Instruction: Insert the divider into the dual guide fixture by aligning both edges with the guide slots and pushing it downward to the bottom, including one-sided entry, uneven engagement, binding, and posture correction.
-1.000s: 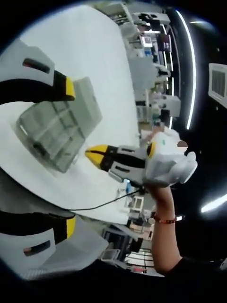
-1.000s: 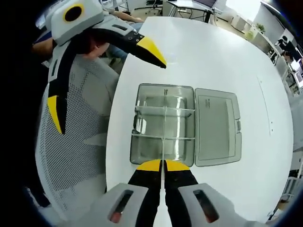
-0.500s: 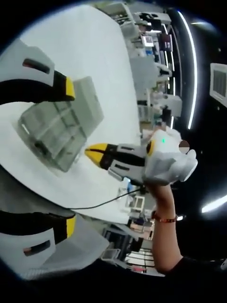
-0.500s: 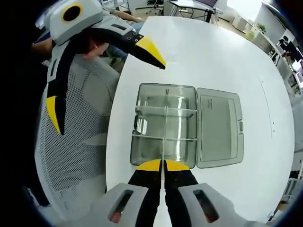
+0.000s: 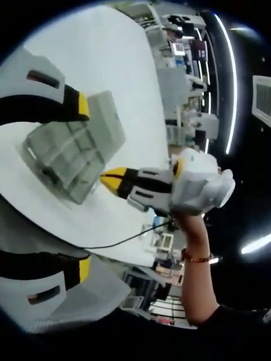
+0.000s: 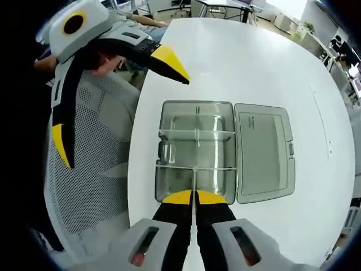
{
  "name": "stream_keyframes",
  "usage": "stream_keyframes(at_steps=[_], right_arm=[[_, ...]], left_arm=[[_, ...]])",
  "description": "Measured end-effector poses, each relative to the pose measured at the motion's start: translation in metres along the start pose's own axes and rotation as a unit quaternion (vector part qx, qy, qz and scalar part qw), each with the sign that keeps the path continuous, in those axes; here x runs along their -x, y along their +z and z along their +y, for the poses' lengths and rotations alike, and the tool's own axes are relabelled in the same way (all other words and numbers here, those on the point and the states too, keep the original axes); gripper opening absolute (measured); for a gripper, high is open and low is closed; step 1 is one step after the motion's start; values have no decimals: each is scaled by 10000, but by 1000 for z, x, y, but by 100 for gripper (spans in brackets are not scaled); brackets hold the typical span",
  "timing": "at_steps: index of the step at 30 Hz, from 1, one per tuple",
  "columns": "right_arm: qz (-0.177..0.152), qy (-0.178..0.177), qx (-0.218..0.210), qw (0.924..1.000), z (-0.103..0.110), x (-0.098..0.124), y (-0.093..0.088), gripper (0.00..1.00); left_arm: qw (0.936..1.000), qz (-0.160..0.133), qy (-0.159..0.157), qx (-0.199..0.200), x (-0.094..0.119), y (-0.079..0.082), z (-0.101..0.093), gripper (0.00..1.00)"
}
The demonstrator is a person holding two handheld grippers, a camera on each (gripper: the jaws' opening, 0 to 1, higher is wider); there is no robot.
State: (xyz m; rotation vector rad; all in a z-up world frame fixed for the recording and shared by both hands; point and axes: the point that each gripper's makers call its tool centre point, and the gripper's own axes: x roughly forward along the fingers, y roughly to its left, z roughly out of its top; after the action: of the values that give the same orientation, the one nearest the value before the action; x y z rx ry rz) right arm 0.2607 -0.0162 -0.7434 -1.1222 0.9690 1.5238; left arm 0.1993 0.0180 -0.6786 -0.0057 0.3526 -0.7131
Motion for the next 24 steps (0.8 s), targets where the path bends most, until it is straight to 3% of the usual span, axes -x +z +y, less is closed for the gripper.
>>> stream_keyframes(at_steps=[24], right_arm=[[-19,-23,-94,10000,0,-25,-9,0]], left_arm=[[10000,44,26,53,0,-3,3,93]])
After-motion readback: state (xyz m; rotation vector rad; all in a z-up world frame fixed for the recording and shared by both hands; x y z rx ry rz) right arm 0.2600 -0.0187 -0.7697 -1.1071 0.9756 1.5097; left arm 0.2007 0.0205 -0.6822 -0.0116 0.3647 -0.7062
